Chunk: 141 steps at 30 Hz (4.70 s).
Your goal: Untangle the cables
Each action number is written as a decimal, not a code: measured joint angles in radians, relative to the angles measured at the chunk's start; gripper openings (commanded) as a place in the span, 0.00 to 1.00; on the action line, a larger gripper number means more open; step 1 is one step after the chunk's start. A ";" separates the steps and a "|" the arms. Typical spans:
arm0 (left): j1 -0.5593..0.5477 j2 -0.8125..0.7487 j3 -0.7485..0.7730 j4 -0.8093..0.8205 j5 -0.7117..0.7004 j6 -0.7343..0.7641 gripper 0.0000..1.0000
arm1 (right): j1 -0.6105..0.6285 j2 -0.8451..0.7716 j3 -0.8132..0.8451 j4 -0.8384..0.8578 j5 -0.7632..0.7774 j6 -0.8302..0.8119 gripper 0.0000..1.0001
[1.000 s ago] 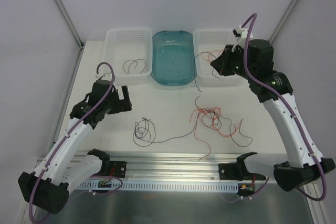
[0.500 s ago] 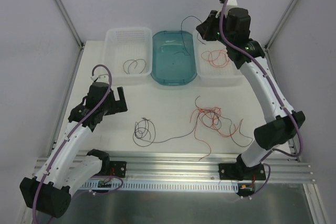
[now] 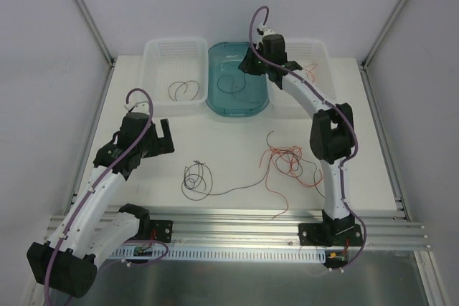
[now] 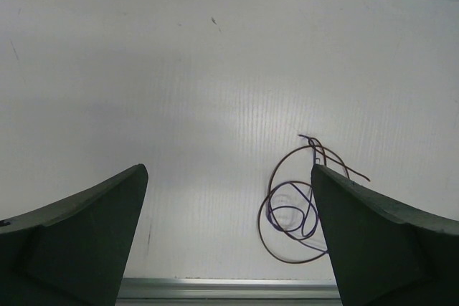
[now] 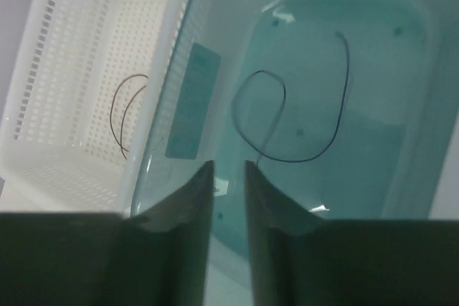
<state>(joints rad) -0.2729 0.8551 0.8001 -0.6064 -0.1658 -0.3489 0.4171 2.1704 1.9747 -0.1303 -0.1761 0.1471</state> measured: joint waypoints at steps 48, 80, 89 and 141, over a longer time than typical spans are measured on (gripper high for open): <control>-0.475 0.186 -0.095 0.043 0.136 -0.152 0.89 | 0.488 -0.632 -1.072 -0.356 0.274 -0.076 0.67; -0.756 0.553 0.252 -0.025 -0.358 -0.280 0.52 | 0.110 -0.801 -1.298 -0.209 0.252 0.014 0.65; -0.756 0.754 0.253 -0.026 -0.357 -0.383 0.45 | 0.109 -0.829 -1.320 -0.201 0.243 0.014 0.65; -0.753 0.761 0.108 0.092 -0.198 -0.493 0.00 | 0.109 -0.868 -1.345 -0.219 0.235 0.014 0.65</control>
<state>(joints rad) -1.0264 1.6165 0.9085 -0.5140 -0.3637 -0.8421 0.5259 1.3022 0.6292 -0.3496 0.0589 0.1612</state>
